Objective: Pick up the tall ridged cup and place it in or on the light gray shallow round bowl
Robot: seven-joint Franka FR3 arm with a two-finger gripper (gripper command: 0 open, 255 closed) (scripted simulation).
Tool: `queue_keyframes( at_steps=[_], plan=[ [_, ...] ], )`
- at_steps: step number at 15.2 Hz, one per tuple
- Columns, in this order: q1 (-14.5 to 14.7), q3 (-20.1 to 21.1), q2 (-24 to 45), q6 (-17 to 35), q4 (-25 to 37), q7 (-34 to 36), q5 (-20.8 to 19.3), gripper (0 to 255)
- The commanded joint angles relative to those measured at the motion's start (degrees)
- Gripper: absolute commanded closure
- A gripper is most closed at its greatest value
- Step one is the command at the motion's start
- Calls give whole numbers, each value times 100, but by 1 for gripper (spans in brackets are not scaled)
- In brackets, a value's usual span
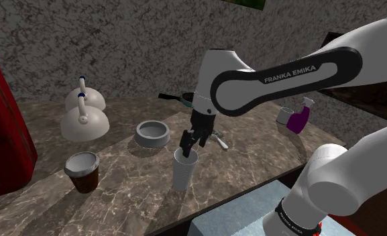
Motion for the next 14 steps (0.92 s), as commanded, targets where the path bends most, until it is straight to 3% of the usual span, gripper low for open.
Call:
queue_keyframes(
  at_steps=[1, 10, 11, 14],
  plan=[
    [4, 32, 90, 184, -90, -4, 16, 0],
    [10, 59, 164, 327, -159, -3, 29, 0],
    [10, 59, 164, 327, -159, -3, 29, 255],
    [10, 59, 164, 327, -159, -3, 29, 255]
  ],
)
